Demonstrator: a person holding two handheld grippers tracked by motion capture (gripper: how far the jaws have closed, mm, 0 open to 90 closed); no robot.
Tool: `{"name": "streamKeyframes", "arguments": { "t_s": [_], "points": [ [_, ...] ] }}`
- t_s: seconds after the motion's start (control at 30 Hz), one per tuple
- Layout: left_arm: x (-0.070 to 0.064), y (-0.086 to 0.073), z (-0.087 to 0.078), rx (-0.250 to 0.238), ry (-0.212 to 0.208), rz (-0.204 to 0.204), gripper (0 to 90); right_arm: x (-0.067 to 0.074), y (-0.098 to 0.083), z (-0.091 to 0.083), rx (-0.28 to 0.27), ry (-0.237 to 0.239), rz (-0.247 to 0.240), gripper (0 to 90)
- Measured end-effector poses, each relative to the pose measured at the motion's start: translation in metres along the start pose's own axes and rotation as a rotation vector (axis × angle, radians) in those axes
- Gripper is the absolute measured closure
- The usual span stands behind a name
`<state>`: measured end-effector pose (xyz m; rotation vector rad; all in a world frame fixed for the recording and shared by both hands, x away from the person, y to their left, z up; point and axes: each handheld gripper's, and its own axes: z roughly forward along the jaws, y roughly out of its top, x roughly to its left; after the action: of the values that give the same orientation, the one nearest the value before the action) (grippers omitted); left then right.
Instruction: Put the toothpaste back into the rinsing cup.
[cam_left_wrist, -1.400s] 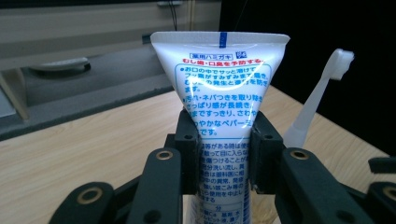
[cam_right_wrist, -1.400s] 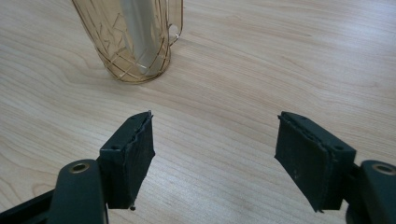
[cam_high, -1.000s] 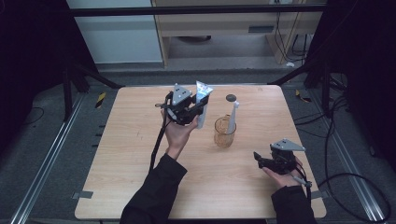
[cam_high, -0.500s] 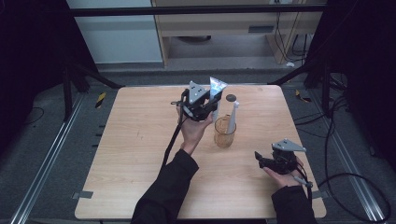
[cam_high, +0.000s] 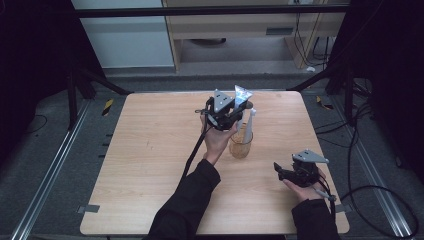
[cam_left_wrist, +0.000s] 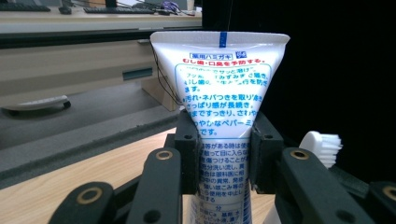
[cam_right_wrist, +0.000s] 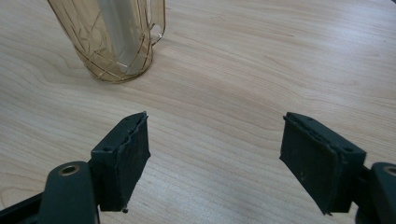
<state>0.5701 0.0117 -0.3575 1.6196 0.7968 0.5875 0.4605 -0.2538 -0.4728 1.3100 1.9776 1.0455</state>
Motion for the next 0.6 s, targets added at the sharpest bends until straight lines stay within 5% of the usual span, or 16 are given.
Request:
{"name": "streamKeyframes", "arguments": {
  "t_s": [0.6],
  "points": [
    [-0.003,-0.020,0.012,0.007,-0.026,-0.008,68.7,0.001,-0.001,0.002,0.007,-0.002,-0.011,23.8]
  ]
}}
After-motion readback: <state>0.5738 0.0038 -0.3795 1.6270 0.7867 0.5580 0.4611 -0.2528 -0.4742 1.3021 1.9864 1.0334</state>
